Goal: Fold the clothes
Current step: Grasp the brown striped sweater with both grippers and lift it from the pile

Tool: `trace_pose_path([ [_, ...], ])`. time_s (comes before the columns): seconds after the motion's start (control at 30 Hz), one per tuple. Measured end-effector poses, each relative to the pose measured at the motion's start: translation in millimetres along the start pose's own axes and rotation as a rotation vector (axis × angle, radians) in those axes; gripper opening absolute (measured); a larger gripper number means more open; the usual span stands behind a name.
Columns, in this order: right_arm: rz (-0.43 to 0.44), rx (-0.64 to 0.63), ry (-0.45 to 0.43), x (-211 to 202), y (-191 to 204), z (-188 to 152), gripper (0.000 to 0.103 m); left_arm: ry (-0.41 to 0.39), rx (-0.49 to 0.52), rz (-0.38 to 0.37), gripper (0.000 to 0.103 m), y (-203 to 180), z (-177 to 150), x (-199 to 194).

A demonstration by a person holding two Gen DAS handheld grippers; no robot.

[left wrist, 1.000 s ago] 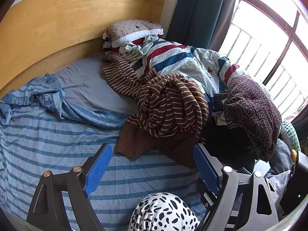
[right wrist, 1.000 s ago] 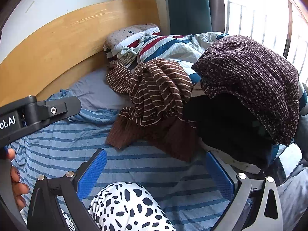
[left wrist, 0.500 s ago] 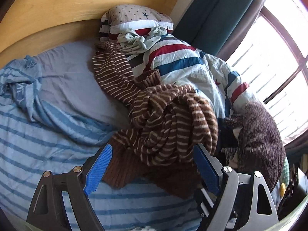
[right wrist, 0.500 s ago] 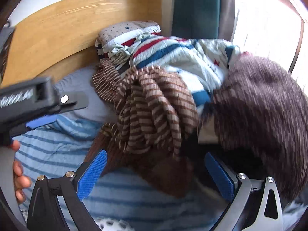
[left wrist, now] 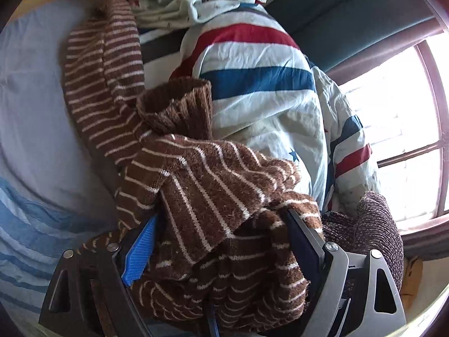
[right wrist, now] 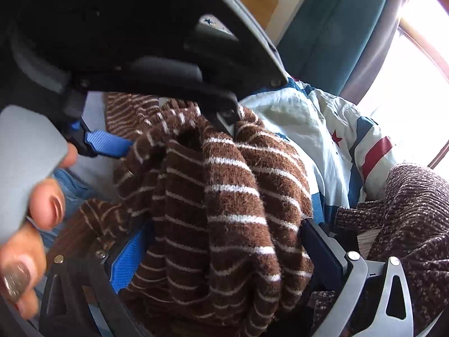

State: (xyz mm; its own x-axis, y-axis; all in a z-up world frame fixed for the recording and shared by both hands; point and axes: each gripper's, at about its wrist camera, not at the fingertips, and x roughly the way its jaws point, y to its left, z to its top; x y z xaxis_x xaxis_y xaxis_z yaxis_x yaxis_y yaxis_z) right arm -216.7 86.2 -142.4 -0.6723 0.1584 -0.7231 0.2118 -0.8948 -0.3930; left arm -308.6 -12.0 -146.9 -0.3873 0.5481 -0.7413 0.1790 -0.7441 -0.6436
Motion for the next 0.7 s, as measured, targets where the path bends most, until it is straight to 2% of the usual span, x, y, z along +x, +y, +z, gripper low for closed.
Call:
trace_pose_path([
  [0.1, 0.01, -0.024, 0.055, 15.2, 3.8, -3.2, 0.103, 0.036, -0.014, 0.01, 0.088, 5.3, -0.7, 15.0],
  [0.2, 0.046, 0.032, 0.149, 28.9, -0.2, -7.9, 0.103, 0.072, -0.001, 0.022, 0.088, 1.6, -3.4, 26.3],
  [0.27, 0.072, 0.041, 0.145, 21.1, -0.4, -9.8, 0.103, 0.069, 0.01, 0.033, 0.088, -2.1, -5.1, 24.8],
  [0.33, 0.098, 0.05, 0.14, 13.3, -0.6, -11.7, 0.098, 0.077, 0.011, 0.031, 0.086, -3.1, -6.8, 20.9],
  [0.4, 0.124, 0.058, 0.135, 5.5, -0.8, -13.5, 0.077, 0.07, -0.025, -0.013, 0.07, 0.1, -10.2, 13.0],
  [0.43, 0.136, 0.063, 0.133, 1.5, -0.9, -14.5, 0.07, 0.061, -0.048, -0.031, 0.056, 1.6, -12.9, 7.7],
  [0.47, 0.149, 0.067, 0.13, -2.4, -1.0, -15.4, 0.057, 0.052, -0.055, -0.03, 0.045, 1.2, -16.4, 2.5],
  [0.57, 0.213, 0.094, 0.136, -14.0, -0.6, -20.5, 0.045, 0.028, -0.048, 0.002, 0.034, -2.9, -29.3, -12.6],
  [0.7, 0.324, 0.131, 0.137, -33.3, 3.7, -27.6, 0.038, -0.02, -0.071, 0.026, 0.03, -0.5, -47.4, -37.7],
])
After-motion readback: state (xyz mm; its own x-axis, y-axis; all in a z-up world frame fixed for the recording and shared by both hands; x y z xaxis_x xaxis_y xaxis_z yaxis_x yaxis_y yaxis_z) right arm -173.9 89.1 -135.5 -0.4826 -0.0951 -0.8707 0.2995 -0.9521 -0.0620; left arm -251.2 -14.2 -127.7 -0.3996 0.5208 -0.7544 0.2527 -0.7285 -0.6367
